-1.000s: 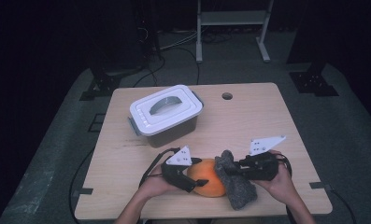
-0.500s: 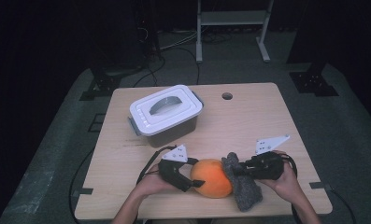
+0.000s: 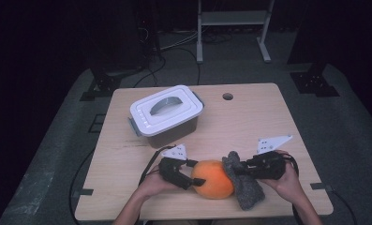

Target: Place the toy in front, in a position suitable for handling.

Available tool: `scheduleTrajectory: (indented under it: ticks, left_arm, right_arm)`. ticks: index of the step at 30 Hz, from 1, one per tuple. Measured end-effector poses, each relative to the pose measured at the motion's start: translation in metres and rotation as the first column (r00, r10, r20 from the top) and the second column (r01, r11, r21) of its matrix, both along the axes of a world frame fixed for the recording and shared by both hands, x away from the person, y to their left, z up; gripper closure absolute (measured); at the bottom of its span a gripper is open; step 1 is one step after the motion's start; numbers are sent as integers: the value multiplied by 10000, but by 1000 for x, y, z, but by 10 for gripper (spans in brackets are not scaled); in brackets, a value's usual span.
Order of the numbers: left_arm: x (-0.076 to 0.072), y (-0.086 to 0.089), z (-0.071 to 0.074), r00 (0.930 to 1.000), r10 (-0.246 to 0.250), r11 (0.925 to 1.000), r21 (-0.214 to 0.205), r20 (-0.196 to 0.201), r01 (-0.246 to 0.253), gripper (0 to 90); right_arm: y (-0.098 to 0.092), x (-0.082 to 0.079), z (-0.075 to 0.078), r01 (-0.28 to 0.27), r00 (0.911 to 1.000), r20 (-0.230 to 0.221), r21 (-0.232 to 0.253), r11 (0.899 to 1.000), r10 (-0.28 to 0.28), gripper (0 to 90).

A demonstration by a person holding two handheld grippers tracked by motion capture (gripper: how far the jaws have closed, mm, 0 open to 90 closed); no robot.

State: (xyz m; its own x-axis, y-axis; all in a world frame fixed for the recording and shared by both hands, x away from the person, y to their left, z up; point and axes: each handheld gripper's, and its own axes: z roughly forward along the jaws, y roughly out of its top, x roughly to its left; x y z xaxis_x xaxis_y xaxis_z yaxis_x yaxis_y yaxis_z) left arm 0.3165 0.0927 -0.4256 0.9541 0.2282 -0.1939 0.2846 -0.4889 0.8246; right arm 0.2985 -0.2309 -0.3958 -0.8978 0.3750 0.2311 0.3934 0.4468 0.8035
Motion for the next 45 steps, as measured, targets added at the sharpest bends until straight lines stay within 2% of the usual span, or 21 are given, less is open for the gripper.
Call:
scheduleTrajectory:
  ticks: [2, 4, 6, 8, 9, 11, 15, 18, 21, 24, 25, 27, 30, 34, 39, 41, 43, 45]
  left_arm:
    - [-4, -1, 6, 9981, 279, 9995, 117, 550, -286, 347]
    - [-8, -5, 12, 9952, 345, 9989, 288, 911, -372, 366]
    - [-11, -8, 15, 9914, 305, 9984, 436, 1272, -364, 384]
    - [-13, -8, 18, 9887, 385, 9976, 520, 1448, -464, 396]
    - [-13, -6, 20, 9875, 407, 9974, 525, 1525, -493, 400]
    - [-13, -2, 23, 9862, 557, 9970, 445, 1558, -634, 406]
    - [-11, 4, 29, 9836, 779, 9952, 461, 1626, -864, 406]
    - [-12, 3, 31, 9833, 820, 9942, 562, 1625, -922, 402]
    - [-15, -2, 31, 9829, 733, 9942, 655, 1689, -854, 392]
    - [-15, -5, 29, 9844, 633, 9928, 900, 1639, -788, 320]
    - [-15, -5, 28, 9842, 715, 9927, 842, 1621, -860, 281]
    - [-15, -5, 28, 9863, 811, 9936, 660, 1436, -913, 217]
    - [-13, -6, 26, 9892, 761, 9939, 702, 1251, -853, 166]
    - [-15, -8, 23, 9911, 431, 9962, 695, 1258, -522, 181]
    - [-21, -8, 27, 9900, -286, 9991, 335, 1383, 242, 313]
    - [-22, -9, 27, 9882, -343, 9991, 278, 1492, 305, 330]
    - [-20, -10, 27, 9885, -250, 9994, 272, 1491, 212, 266]
    - [-18, -12, 24, 9895, 32, 9990, 431, 1442, -95, 172]
  right_arm:
    - [2, -3, 9, 169, 9993, 326, 170, 9997, -175, 762]
    - [6, -6, 16, 99, 9981, 600, 420, 9991, -124, 764]
    - [14, -8, 19, -5, 9969, 783, 272, 9996, -17, 764]
    - [19, -7, 15, 5, 9971, 764, -38, 10000, -3, 764]
    - [19, -5, 11, 9, 9980, 634, -11, 10000, -8, 766]
    - [14, 0, 4, 77, 9994, 349, 192, 9998, -84, 766]
    - [7, 5, -9, 487, 9988, -18, -105, 9988, -487, 767]
    - [11, 3, -2, 563, 9981, 254, -74, 9984, -561, 766]
    - [20, -3, 9, 273, 9982, 516, 360, 9990, -292, 766]
    - [29, -6, 7, 106, 9978, 662, -102, 9999, -99, 764]
    - [29, -5, 4, 90, 9983, 581, -195, 9998, -79, 764]
    - [26, -2, -2, 62, 9994, 331, -175, 9998, -56, 764]
    - [20, 0, -6, 121, 9998, 159, -88, 9999, -119, 763]
    - [13, 3, -10, 295, 9996, 30, -84, 9995, -295, 762]
    - [4, 8, -15, 685, 9976, -49, -249, 9973, -686, 759]
    - [0, 10, -17, 802, 9965, -207, -237, 9965, -807, 758]
    - [-2, 10, -18, 835, 9960, -308, -181, 9963, -841, 758]
    - [-2, 10, -18, 836, 9960, -300, -204, 9963, -842, 758]
